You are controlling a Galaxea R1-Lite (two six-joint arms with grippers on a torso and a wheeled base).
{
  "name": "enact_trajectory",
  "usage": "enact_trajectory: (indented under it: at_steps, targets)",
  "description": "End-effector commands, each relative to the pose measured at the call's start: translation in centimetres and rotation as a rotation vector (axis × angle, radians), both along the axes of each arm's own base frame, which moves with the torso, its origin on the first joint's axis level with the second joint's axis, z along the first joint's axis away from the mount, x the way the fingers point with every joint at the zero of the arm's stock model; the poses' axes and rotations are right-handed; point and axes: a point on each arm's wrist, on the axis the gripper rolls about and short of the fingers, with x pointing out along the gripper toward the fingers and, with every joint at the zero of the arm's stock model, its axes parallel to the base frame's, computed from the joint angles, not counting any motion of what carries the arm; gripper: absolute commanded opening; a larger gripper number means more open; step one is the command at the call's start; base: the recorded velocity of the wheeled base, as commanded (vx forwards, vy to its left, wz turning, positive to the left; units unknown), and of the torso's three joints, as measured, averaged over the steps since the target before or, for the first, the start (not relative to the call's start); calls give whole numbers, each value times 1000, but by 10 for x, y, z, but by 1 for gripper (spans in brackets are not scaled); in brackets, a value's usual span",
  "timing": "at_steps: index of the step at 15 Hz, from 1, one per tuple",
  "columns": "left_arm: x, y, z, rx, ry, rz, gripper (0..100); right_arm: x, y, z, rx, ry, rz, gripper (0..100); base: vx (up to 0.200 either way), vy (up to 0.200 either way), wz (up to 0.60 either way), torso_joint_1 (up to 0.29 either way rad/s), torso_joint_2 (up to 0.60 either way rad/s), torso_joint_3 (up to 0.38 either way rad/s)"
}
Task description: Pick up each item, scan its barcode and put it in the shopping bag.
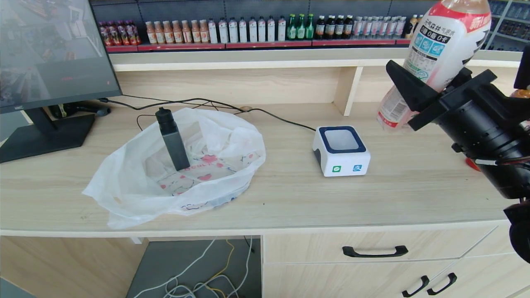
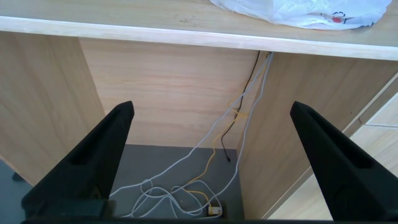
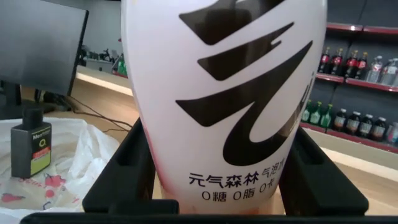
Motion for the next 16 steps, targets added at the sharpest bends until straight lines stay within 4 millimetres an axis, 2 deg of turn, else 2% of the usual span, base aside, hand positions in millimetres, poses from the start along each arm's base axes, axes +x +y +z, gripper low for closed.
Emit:
enact_trajectory:
  at_steps: [1,6,15,16]
  targets:
    - [0,0,0,-1,0,0,100,-13,-5,7,32,-14,7,0,0,0,0,0,0,0]
    - [0,0,0,-1,0,0,100,-15,-9,-4,157,94,-78,0,0,0,0,0,0,0]
    - [0,0,0,-1,0,0,100,-16,-10,-12,166,134,-79,0,0,0,0,0,0,0]
    - [0,0,0,-2,0,0,100,-16,-10,-11,167,131,-79,0,-200,0,0,2,2,2]
